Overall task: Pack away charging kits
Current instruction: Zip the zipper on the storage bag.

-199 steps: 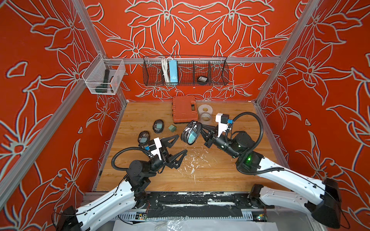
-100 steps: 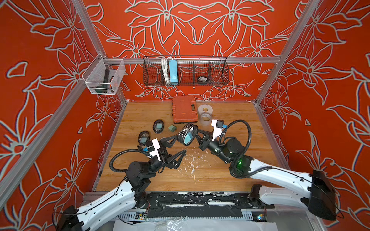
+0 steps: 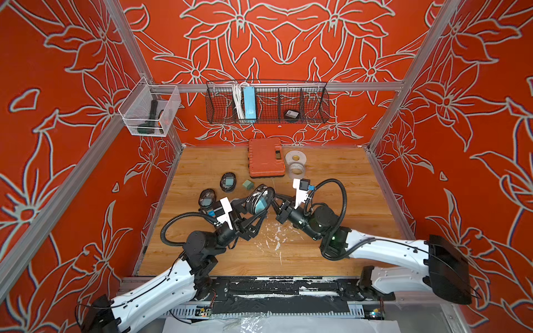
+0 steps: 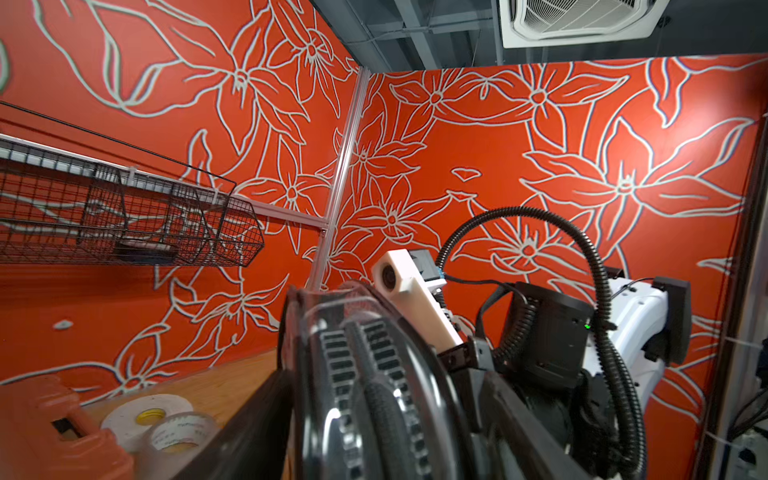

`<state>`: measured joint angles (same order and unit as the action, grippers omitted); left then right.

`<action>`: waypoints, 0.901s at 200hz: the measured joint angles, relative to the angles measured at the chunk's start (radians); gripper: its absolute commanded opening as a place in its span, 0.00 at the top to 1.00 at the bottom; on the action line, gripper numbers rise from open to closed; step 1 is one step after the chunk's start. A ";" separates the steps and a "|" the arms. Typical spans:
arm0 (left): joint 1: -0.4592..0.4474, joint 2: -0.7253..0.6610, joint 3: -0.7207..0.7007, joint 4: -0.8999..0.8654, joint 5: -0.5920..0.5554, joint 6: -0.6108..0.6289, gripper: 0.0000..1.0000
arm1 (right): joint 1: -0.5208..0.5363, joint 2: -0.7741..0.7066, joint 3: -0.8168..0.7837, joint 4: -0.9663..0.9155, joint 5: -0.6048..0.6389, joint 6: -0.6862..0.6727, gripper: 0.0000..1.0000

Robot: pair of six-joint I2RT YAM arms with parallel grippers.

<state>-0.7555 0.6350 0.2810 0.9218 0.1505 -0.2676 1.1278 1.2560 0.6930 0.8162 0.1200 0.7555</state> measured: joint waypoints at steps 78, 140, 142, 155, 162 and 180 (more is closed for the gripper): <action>0.003 -0.003 0.030 -0.065 -0.023 -0.001 0.94 | 0.030 0.008 -0.002 0.034 0.029 -0.006 1.00; 0.001 0.037 0.135 -0.211 -0.015 -0.010 1.00 | -0.015 -0.124 0.017 -0.212 0.055 -0.301 1.00; 0.001 0.040 0.137 -0.215 -0.014 -0.010 1.00 | -0.022 -0.128 0.017 -0.222 0.045 -0.311 1.00; 0.000 0.058 0.154 -0.243 -0.011 -0.009 1.00 | -0.079 -0.147 0.017 -0.270 -0.034 -0.365 1.00; 0.000 0.074 0.166 -0.261 -0.011 -0.009 1.00 | -0.115 -0.153 0.017 -0.291 -0.080 -0.391 1.00; 0.000 0.119 0.201 -0.303 -0.010 -0.008 1.00 | -0.182 -0.164 0.017 -0.341 -0.170 -0.473 1.00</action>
<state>-0.7555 0.7544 0.4824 0.6189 0.1410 -0.2752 0.9455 1.0916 0.7101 0.4747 -0.0498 0.2821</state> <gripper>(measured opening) 0.271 0.048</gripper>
